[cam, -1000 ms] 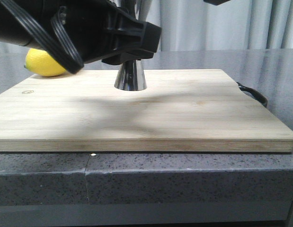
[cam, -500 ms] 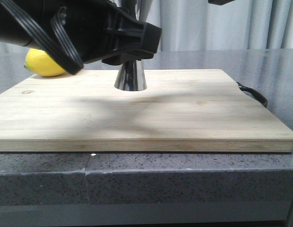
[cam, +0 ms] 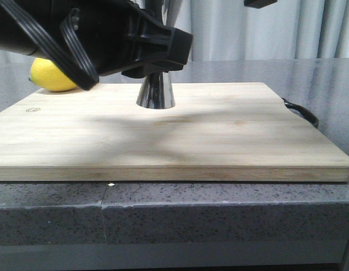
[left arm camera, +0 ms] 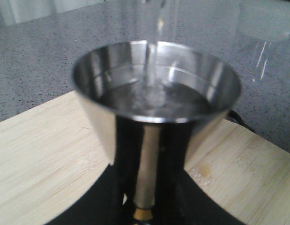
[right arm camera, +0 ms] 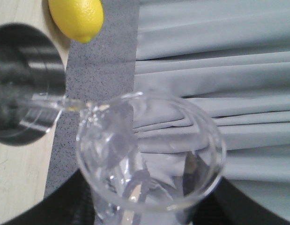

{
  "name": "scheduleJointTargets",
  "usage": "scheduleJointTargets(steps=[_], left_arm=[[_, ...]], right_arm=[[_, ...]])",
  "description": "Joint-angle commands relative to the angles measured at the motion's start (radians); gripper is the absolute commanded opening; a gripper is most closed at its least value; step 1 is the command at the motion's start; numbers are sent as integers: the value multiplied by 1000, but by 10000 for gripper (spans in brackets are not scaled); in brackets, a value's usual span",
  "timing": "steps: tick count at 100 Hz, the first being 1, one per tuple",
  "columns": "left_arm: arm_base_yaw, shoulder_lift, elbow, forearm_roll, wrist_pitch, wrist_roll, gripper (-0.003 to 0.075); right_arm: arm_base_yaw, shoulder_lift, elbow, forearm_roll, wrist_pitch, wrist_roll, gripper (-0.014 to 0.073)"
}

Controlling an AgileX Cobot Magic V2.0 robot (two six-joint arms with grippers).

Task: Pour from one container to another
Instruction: 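Tilt the beaker with the right gripper, pouring liquid into the jigger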

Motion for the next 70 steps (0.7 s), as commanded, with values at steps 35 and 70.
scheduleJointTargets(steps=[35,70], left_arm=[[1,-28,-28,3,-87,-6,-19],[1,-36,-28,5,-89,-1,-19]], right_arm=[[-2,-25,-38,343,38,311,66],[-156,11,-32,603,-170,539,66]])
